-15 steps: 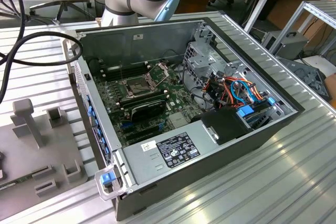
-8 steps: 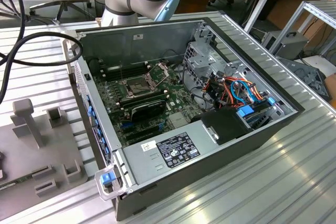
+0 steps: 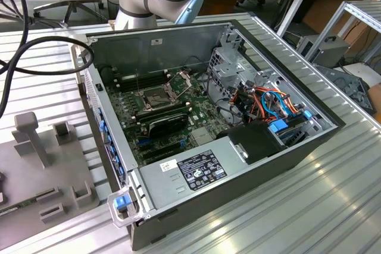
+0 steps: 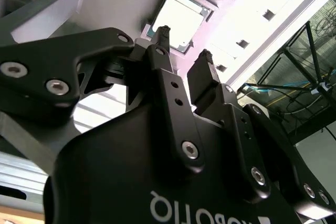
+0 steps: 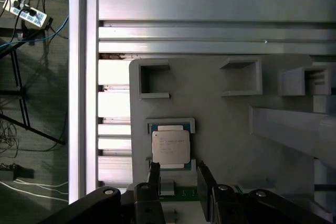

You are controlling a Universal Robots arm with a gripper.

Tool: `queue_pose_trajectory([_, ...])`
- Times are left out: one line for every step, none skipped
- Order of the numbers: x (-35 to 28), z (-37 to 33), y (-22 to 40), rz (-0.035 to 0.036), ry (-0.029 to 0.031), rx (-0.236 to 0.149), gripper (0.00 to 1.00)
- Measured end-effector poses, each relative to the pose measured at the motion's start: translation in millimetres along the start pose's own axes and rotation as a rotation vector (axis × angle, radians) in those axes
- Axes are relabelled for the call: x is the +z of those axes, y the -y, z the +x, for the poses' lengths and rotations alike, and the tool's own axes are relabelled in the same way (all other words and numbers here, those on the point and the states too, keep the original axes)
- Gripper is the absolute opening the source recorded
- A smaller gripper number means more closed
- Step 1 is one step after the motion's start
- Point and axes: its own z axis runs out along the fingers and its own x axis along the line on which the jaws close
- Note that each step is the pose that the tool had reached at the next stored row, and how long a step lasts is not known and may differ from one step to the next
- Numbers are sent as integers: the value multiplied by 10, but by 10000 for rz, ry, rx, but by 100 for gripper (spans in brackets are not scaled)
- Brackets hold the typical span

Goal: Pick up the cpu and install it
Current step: 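Pick up the cpu and move it towards the insertion slot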

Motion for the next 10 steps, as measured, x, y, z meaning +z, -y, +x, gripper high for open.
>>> queue_pose_trajectory([1, 0, 0, 0, 1, 0, 42])
queue_pose_trajectory([4, 0, 0, -1, 2, 0, 42])
queue_pose_trajectory([7, 0, 0, -1, 1, 0, 42])
queue_pose_trajectory([11, 0, 0, 0, 0, 0, 42])
queue_pose_trajectory([15, 0, 0, 0, 1, 0, 42])
queue_pose_trajectory([20, -1, 0, -1, 2, -1, 42])
queue_pose_trajectory([24, -1, 0, -1, 2, 0, 42])
queue_pose_trajectory([29, -1, 1, 0, 0, 0, 42])
queue_pose_trajectory([41, -1, 1, -1, 2, -1, 42])
queue_pose_trajectory([56, -2, 1, 0, 1, -1, 42])
